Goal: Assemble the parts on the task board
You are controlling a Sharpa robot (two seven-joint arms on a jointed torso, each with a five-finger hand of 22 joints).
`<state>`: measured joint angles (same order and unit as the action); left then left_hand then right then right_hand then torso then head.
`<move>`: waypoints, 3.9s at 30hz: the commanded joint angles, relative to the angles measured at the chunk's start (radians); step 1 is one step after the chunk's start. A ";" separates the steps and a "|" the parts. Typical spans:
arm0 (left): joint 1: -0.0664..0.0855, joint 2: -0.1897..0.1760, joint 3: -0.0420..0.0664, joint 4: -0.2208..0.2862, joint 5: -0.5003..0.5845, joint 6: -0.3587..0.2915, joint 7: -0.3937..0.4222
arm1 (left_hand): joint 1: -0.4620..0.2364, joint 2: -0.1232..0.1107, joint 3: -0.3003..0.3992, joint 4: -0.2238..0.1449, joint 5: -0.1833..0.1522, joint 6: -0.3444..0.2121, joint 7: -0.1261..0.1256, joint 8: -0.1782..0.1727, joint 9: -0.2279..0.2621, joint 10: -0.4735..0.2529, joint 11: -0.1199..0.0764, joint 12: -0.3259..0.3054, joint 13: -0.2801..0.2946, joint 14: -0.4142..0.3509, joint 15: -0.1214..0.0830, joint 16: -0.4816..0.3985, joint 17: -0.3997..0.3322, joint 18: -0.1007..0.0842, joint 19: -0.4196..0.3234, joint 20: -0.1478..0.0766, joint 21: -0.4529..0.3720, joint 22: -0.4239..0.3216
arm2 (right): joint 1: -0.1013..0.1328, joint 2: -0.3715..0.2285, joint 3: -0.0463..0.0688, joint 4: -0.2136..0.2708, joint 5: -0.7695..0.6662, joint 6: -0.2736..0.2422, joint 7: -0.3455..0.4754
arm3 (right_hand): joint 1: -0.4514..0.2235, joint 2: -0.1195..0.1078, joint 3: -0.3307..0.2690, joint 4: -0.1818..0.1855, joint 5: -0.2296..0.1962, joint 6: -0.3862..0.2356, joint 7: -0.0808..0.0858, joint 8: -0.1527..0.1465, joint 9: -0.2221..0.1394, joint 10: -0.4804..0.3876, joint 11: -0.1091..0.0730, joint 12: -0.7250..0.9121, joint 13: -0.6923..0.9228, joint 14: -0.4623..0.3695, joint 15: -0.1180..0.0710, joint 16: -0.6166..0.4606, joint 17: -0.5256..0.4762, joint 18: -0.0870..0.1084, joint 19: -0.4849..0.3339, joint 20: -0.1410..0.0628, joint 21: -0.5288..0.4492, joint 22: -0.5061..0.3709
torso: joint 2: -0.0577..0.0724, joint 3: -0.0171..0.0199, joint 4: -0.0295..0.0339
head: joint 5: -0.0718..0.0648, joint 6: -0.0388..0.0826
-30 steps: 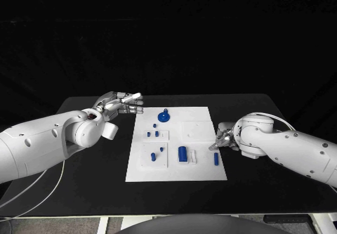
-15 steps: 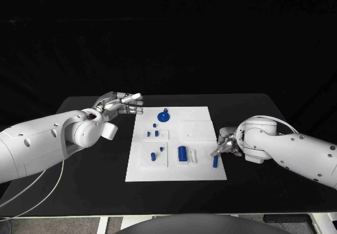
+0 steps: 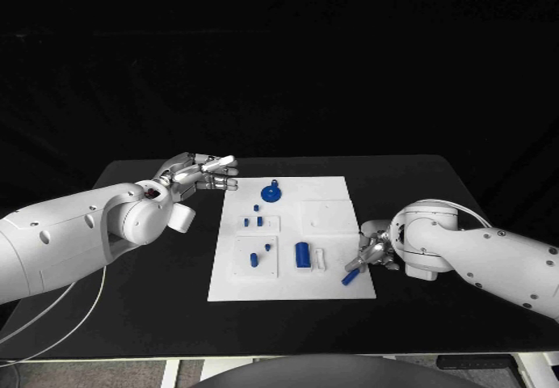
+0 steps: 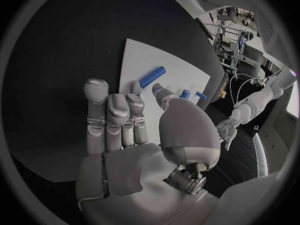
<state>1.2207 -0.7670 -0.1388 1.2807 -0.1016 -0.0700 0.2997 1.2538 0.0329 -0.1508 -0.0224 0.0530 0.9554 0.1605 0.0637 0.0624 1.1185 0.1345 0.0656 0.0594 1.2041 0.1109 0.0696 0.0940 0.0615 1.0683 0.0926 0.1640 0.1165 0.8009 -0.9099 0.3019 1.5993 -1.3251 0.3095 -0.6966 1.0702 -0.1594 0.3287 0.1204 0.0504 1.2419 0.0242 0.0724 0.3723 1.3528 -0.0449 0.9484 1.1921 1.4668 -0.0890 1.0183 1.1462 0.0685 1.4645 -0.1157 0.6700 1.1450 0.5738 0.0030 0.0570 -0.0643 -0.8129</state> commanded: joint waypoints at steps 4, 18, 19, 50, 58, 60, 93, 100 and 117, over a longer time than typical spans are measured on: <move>-0.002 0.001 0.001 0.003 -0.005 0.019 0.001 | -0.004 -0.009 0.003 0.004 -0.003 -0.008 0.000 0.001 0.001 -0.005 -0.001 -0.004 0.001 -0.007 0.000 -0.003 0.001 -0.003 -0.007 0.001 -0.005 -0.001 | -0.009 0.008 -0.002 -0.008 -0.013 -0.016 -0.063 | -0.008 -0.008 -0.008 0.008 -0.002 -0.010 0.002 -0.007 0.004 -0.002 -0.003 -0.002 0.002 0.000 -0.004 -0.001 0.000 -0.011 0.049 -0.004 -0.001 -0.002 | 0.000 -0.0003 0.0001 | 0.001 -0.003; -0.002 -0.002 0.001 0.003 -0.006 0.021 -0.003 | -0.005 -0.010 0.004 0.008 -0.004 -0.009 0.000 0.002 0.001 -0.006 0.000 -0.004 0.001 -0.007 0.000 -0.003 0.002 -0.003 -0.007 0.001 -0.006 -0.002 | -0.012 0.004 -0.002 0.004 -0.034 -0.074 -0.061 | -0.010 -0.019 -0.012 0.056 -0.002 -0.004 -0.002 -0.007 0.040 0.005 -0.006 0.006 0.012 0.002 -0.006 0.001 0.004 -0.011 0.050 -0.006 0.007 -0.001 | 0.000 0.0001 0.0004 | 0.000 -0.001; -0.002 -0.002 0.001 0.003 -0.007 0.021 -0.003 | -0.005 -0.010 0.004 0.008 -0.004 -0.009 0.000 0.002 0.001 -0.006 0.000 -0.004 0.001 -0.007 0.000 -0.003 0.002 -0.003 -0.007 0.001 -0.006 -0.002 | -0.012 0.003 -0.002 0.007 -0.034 -0.080 -0.061 | -0.010 -0.018 -0.012 0.057 -0.002 -0.003 -0.002 -0.007 0.041 0.006 -0.006 0.007 0.013 0.002 -0.006 0.001 0.004 -0.011 0.050 -0.005 0.007 -0.001 | 0.000 0.0001 0.0006 | 0.000 -0.001; -0.002 -0.007 0.000 0.002 -0.012 0.021 -0.015 | -0.006 -0.010 0.004 0.011 -0.004 -0.005 0.000 0.002 0.001 -0.006 -0.001 -0.004 0.001 -0.005 -0.001 -0.003 0.002 -0.003 -0.005 0.000 -0.006 -0.002 | -0.013 -0.074 0.005 0.085 0.206 -0.087 -0.060 | -0.034 0.067 0.035 -0.052 -0.002 -0.002 -0.001 -0.008 -0.060 0.018 -0.006 0.024 0.028 0.003 -0.003 0.012 -0.001 -0.015 0.050 -0.002 0.020 -0.004 | 0.000 -0.0008 -0.0005 | -0.006 -0.004; -0.002 -0.007 0.000 0.001 -0.013 0.021 -0.018 | -0.006 -0.010 0.004 0.012 -0.004 -0.004 0.000 0.002 0.001 -0.006 -0.001 -0.004 0.001 -0.005 -0.001 -0.003 0.002 -0.004 -0.005 0.000 -0.006 -0.002 | -0.014 -0.081 0.005 0.092 0.239 -0.048 -0.062 | -0.045 0.082 0.015 -0.062 -0.002 -0.001 0.000 -0.008 -0.074 0.017 -0.006 0.020 0.025 0.002 -0.003 0.013 -0.001 -0.015 0.048 -0.002 0.010 -0.009 | 0.000 -0.0007 -0.0001 | -0.006 -0.006; -0.002 -0.007 0.000 0.001 -0.013 0.021 -0.019 | -0.006 -0.011 0.004 0.013 -0.004 -0.002 0.000 0.002 0.001 -0.006 -0.001 -0.004 0.001 -0.005 -0.001 -0.003 0.002 -0.004 -0.005 0.000 -0.006 -0.002 | -0.015 -0.082 0.005 0.094 0.239 -0.042 -0.062 | -0.048 0.085 0.012 -0.062 -0.002 0.001 0.000 -0.008 -0.076 0.017 -0.005 0.020 0.025 0.002 -0.003 0.013 -0.001 -0.016 0.049 -0.002 0.012 -0.008 | 0.000 -0.0004 0.0001 | -0.006 -0.006; -0.002 0.001 -0.001 -0.002 -0.017 0.030 -0.028 | -0.008 -0.012 0.005 0.021 -0.004 0.003 -0.001 0.002 0.002 -0.009 0.000 -0.004 0.001 -0.006 -0.001 -0.003 0.001 -0.004 -0.005 0.000 -0.007 -0.002 | -0.039 -0.014 -0.035 0.057 -0.008 -0.165 -0.062 | -0.052 0.058 0.016 -0.045 -0.003 -0.073 0.036 -0.008 -0.278 0.017 0.018 0.035 0.032 0.001 0.013 0.008 -0.008 0.002 0.048 0.014 0.000 -0.017 | 0.001 -0.0001 0.0007 | -0.003 -0.005; -0.002 0.003 -0.002 -0.004 -0.018 0.035 -0.033 | -0.008 -0.012 0.004 0.022 -0.004 0.003 0.000 0.002 0.002 -0.010 0.000 -0.004 0.001 -0.006 0.000 -0.003 0.000 -0.004 -0.006 0.000 -0.008 -0.002 | -0.042 0.006 -0.035 0.057 -0.047 -0.224 -0.060 | -0.031 0.025 0.033 -0.014 -0.002 -0.066 0.035 -0.007 -0.280 0.019 0.018 0.038 0.033 0.001 0.012 0.008 -0.010 0.002 0.049 0.013 0.004 -0.017 | 0.000 -0.0004 0.0007 | -0.004 -0.005; -0.002 0.002 -0.005 -0.006 -0.020 0.041 -0.045 | -0.010 -0.010 0.004 0.026 -0.004 -0.002 0.000 0.002 0.001 -0.013 0.001 -0.004 0.001 -0.007 0.000 -0.003 0.000 -0.004 -0.006 0.000 -0.008 -0.003 | -0.042 0.038 -0.036 0.036 -0.157 -0.229 -0.061 | 0.038 0.003 0.090 -0.089 0.002 -0.053 0.033 -0.008 -0.275 0.015 0.017 0.037 0.032 0.000 0.012 0.006 -0.015 0.001 0.047 0.014 0.003 -0.019 | 0.000 -0.0013 0.0012 | -0.003 -0.006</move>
<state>1.2207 -0.7667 -0.1441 1.2736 -0.1179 -0.0463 0.2559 1.2499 0.0290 -0.1475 -0.0036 0.0531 0.9554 0.1605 0.0637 0.0629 1.1112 0.1344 0.0656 0.0592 1.2042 0.1109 0.0696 0.0943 0.0614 1.0683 0.0926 0.1601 0.1152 0.7647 -0.8721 0.2706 1.6424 -1.4179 0.0742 -0.6898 1.1048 -0.1575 0.4177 0.0382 0.0504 1.1839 0.0567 0.0678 0.6724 1.3715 -0.0312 0.9833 1.2251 1.4667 -0.0821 1.0283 1.1318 0.0685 1.4665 -0.1067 0.6758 1.1266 0.5743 0.0014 0.0585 -0.0668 -0.8192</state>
